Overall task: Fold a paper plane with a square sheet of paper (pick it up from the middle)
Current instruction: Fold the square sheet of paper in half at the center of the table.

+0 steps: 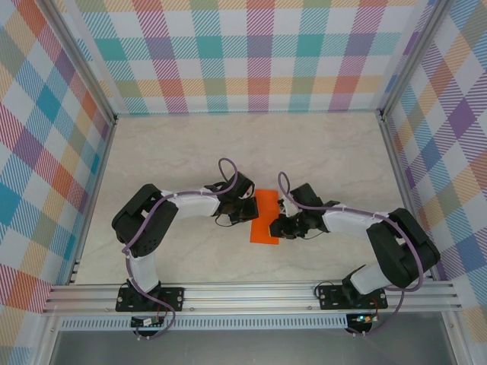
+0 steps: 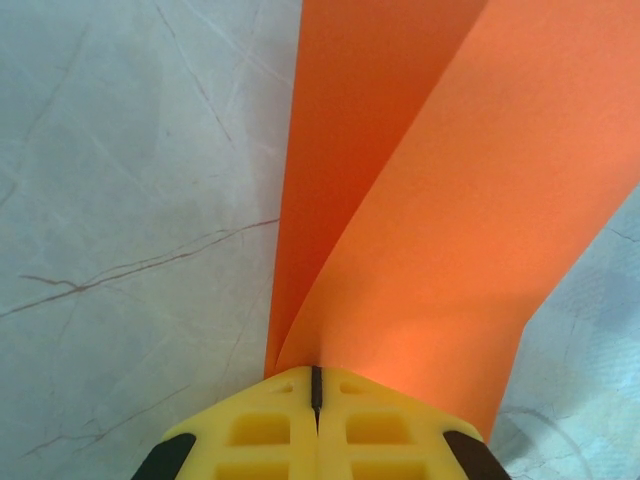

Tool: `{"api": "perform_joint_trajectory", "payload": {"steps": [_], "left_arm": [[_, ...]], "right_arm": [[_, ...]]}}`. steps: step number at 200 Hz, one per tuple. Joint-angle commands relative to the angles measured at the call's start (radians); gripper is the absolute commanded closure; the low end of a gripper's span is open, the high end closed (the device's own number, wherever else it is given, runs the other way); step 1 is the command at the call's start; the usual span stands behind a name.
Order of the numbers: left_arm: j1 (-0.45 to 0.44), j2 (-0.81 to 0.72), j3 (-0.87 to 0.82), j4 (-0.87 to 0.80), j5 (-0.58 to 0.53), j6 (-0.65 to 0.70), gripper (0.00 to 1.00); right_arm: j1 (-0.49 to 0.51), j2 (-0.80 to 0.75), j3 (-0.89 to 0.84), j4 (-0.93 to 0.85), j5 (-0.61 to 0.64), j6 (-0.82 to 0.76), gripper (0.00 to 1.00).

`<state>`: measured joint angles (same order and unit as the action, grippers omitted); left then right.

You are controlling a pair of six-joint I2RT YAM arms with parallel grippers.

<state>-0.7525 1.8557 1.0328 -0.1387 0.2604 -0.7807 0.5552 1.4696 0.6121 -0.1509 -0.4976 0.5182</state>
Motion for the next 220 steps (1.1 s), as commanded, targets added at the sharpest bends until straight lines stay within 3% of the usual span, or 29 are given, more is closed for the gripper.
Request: {"api": "perform_joint_trajectory", "payload": {"steps": [1,69,137,220], "left_arm": [[-0.011,0.03,-0.013,-0.108,-0.043,0.02,1.0],[-0.011,0.035,-0.01,-0.112,-0.044,0.024,1.0],[-0.011,0.039,-0.007,-0.121,-0.044,0.027,1.0],[-0.011,0.036,0.0,-0.13,-0.049,0.035,1.0]], "right_arm": [[-0.043,0.033,0.05,0.039,-0.031,0.02,0.83],[-0.09,0.19,0.041,0.1,-0.019,-0.005,0.84],[-0.104,0.075,0.138,0.035,-0.047,0.014,0.82],[-0.138,0.259,0.141,0.062,-0.006,-0.036,0.83]]}}
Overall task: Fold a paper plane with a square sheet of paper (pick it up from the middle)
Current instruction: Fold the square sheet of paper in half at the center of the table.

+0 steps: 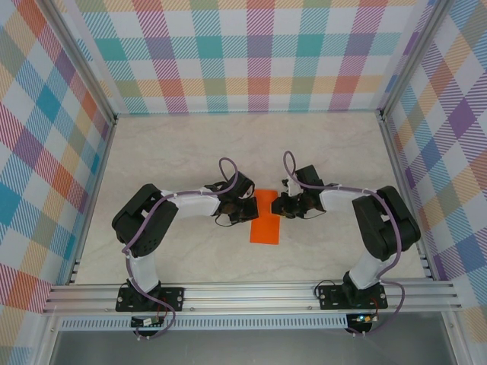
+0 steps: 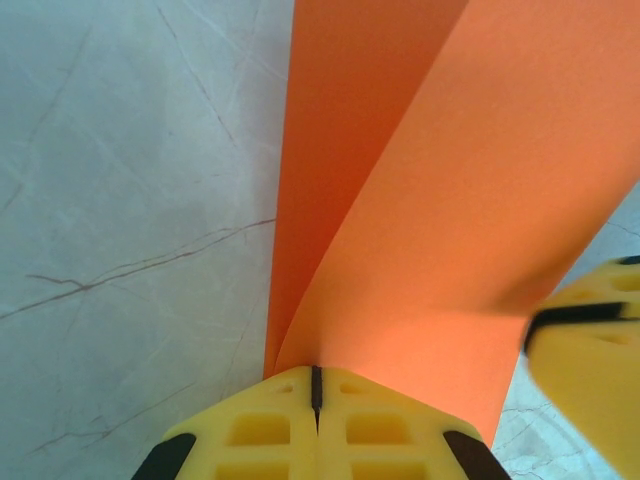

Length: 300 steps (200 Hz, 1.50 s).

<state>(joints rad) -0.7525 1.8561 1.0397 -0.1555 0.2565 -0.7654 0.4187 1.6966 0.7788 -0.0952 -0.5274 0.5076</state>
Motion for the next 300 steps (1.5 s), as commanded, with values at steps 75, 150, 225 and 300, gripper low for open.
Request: {"api": "perform_joint_trajectory", "payload": {"steps": [75,150,225,300], "left_arm": [[-0.011,0.037,-0.001,-0.114,-0.048,0.021,1.0],[-0.01,0.032,-0.001,-0.15,-0.053,0.025,1.0],[-0.011,0.038,-0.001,-0.147,-0.054,0.026,1.0],[-0.011,0.037,-0.004,-0.15,-0.058,0.026,1.0]], "right_arm": [[-0.003,-0.02,0.047,-0.046,-0.006,-0.031,0.82],[-0.015,0.141,0.05,0.009,0.001,-0.018,0.83],[-0.02,0.082,0.154,-0.063,-0.015,-0.04,0.83],[-0.049,0.166,0.103,-0.025,0.026,-0.049,0.83]]}}
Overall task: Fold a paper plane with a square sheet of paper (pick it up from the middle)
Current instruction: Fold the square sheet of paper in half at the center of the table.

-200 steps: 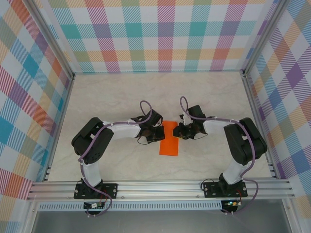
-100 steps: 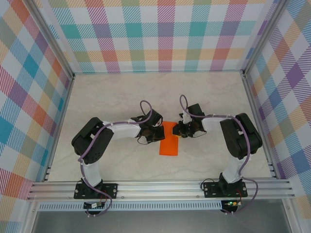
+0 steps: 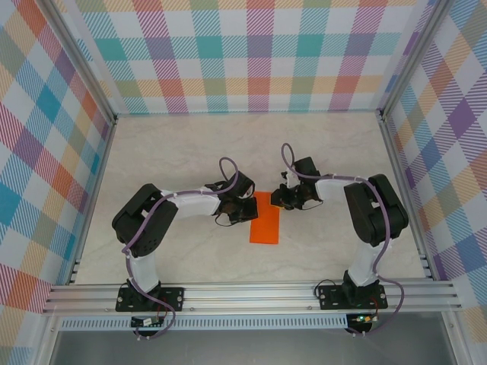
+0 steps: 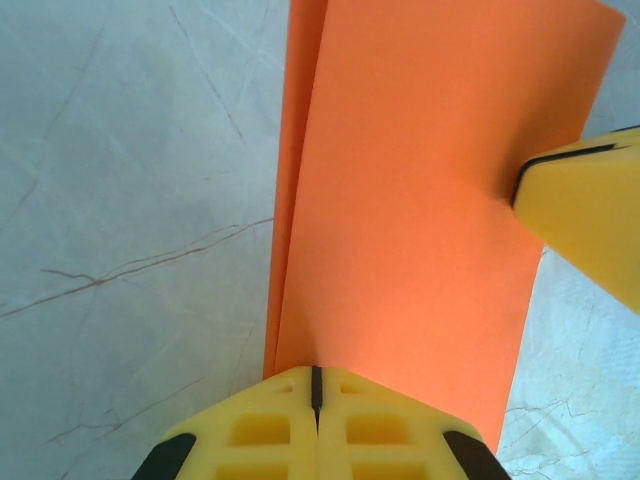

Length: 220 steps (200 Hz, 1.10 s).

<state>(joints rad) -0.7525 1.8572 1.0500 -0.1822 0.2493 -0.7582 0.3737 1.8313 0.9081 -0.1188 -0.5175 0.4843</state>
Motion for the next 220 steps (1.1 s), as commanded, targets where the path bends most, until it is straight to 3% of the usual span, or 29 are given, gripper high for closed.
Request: {"api": "perform_joint_trajectory", "payload": {"steps": [1,79,144,220], "left_arm": [[-0.011,0.036,-0.014,-0.124,-0.05,0.019,1.0],[-0.011,0.037,-0.012,-0.122,-0.047,0.018,1.0],[-0.011,0.028,-0.011,-0.131,-0.053,0.02,1.0],[-0.011,0.024,-0.013,-0.139,-0.053,0.023,1.0]], "right_arm": [[-0.005,0.031,-0.026,-0.001,0.016,-0.026,0.83],[-0.037,-0.031,0.059,-0.024,-0.068,-0.015,0.82],[-0.042,0.099,0.049,-0.007,-0.002,-0.011,0.82],[-0.043,0.04,0.178,-0.131,0.017,-0.049,0.82]]}}
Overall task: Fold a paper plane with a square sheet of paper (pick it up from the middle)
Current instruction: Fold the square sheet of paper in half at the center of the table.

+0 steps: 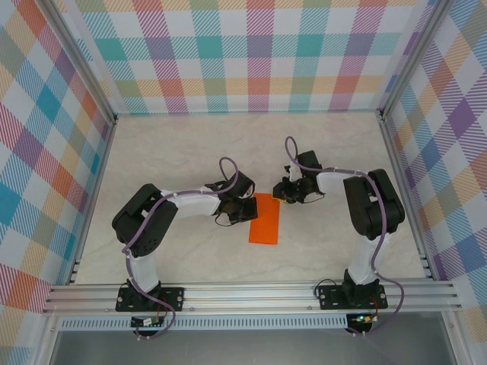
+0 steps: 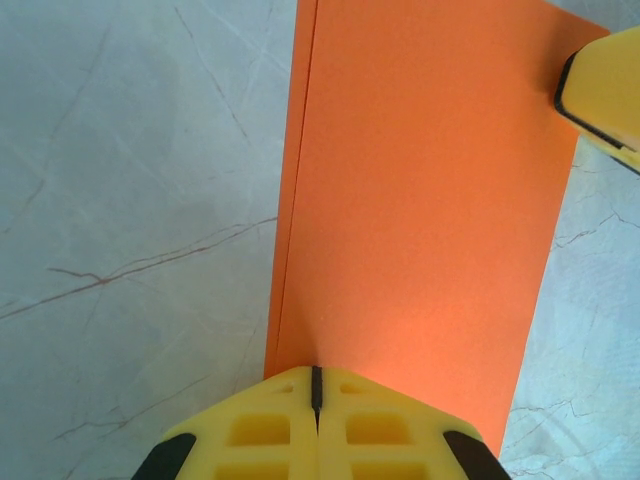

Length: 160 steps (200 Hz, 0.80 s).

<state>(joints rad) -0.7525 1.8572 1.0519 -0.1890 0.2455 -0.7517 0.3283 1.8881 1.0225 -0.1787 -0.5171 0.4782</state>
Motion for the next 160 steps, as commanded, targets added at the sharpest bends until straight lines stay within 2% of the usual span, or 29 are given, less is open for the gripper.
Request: {"api": "perform_joint_trajectory", "payload": {"steps": [1,32,76,127,160], "left_arm": [[-0.011,0.024,-0.016,-0.133,-0.049,0.017,1.0],[-0.01,0.017,-0.017,-0.136,-0.055,0.016,1.0],[-0.011,0.016,-0.014,-0.138,-0.057,0.016,1.0],[-0.011,0.012,-0.014,-0.138,-0.055,0.016,1.0],[-0.011,0.01,-0.016,-0.137,-0.053,0.015,1.0]], "right_arm": [[0.003,-0.016,0.065,-0.073,0.017,-0.044,0.82],[0.003,0.04,0.079,-0.076,0.031,-0.048,0.82],[0.003,0.083,-0.002,0.0,0.029,-0.012,0.82],[0.003,0.03,0.065,-0.079,0.043,-0.038,0.82],[0.003,-0.027,0.09,-0.106,-0.035,-0.042,0.8]]}}
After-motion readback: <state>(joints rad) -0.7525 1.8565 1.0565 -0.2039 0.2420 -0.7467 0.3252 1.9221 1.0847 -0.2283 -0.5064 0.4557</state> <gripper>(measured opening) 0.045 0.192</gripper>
